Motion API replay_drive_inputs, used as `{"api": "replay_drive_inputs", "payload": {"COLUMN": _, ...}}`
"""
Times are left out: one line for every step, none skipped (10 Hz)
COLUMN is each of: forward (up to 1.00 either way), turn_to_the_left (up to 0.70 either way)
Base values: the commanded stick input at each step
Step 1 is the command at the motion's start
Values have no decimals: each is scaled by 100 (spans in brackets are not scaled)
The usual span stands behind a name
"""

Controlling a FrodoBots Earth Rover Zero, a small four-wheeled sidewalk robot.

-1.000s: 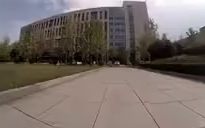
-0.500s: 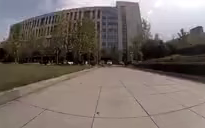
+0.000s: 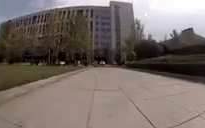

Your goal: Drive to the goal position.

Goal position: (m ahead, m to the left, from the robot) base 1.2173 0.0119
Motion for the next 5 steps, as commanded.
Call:
{"api": "replay_drive_inputs", "payload": {"forward": 100, "turn_to_the_left": -27}}
{"api": "replay_drive_inputs", "payload": {"forward": 100, "turn_to_the_left": -27}}
{"api": "replay_drive_inputs", "payload": {"forward": 100, "turn_to_the_left": -17}}
{"api": "replay_drive_inputs", "payload": {"forward": 100, "turn_to_the_left": -1}}
{"api": "replay_drive_inputs", "payload": {"forward": 100, "turn_to_the_left": 0}}
